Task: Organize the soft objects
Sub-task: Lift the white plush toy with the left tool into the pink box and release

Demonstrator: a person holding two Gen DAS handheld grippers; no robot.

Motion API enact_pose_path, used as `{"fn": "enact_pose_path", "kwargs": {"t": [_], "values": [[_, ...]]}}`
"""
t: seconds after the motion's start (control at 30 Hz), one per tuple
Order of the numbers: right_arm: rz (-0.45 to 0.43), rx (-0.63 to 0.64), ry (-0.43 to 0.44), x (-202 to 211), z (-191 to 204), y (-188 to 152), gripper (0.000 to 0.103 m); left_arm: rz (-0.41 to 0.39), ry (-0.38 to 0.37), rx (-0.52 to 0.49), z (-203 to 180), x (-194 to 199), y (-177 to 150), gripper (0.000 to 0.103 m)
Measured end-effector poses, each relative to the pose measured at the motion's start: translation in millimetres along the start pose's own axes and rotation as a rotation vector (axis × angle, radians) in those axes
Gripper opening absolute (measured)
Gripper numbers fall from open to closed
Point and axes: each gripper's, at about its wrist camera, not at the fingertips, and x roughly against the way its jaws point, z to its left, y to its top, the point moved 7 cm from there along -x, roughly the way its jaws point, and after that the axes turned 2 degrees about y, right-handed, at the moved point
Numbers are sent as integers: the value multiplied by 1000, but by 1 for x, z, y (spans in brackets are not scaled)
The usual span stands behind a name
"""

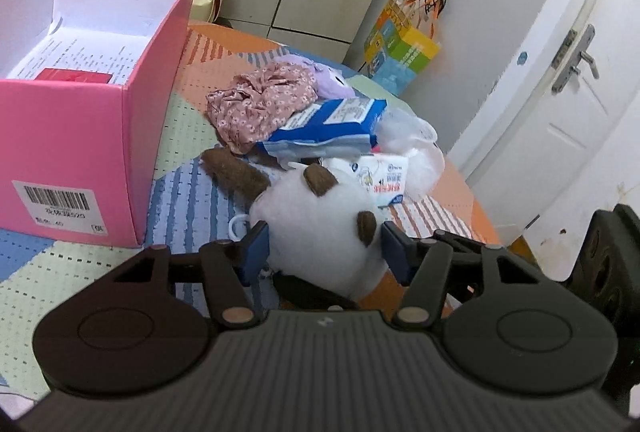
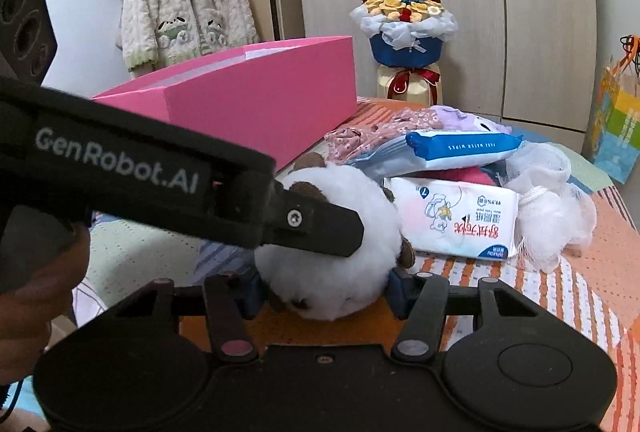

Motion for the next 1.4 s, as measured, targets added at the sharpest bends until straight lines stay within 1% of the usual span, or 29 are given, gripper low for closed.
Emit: {"fn": "enact_pose_path", "kwargs": {"t": [0.13, 0.27, 0.37, 0.5, 0.6, 0.7, 0.83, 1.0, 1.13, 1.2, 1.4], "values": [[8, 0, 0, 5, 4, -1, 62, 20, 27, -24, -5, 7, -5, 59], [45, -19, 14, 12, 9, -1, 62, 52, 43, -36, -10, 17, -9, 58], [69, -44, 40, 20, 15, -3, 62, 57, 55, -57, -15, 28, -14, 58], [84, -32, 47, 31, 26, -4, 62, 64, 63, -75, -21, 45, -20, 58], [125, -31, 54, 40, 36, -5, 62, 107, 57, -60, -23, 57, -25, 58], [162, -12, 60, 50, 48, -6, 62, 126, 57, -56, -23, 72, -31, 58], [168, 30, 72, 65, 68, -3, 62, 103, 64, -56, -23, 98, -33, 58], [141, 115, 83, 82, 94, 15, 62, 49, 69, -53, -19, 134, -28, 58], [157, 144, 102, 88, 110, 30, 62, 30, 58, -21, -11, 154, -25, 58], [168, 155, 113, 90, 119, 35, 62, 19, 67, 1, -7, 162, -23, 58], [138, 203, 133, 91, 144, 53, 62, -46, 108, -21, 1, 190, -13, 58]]}}
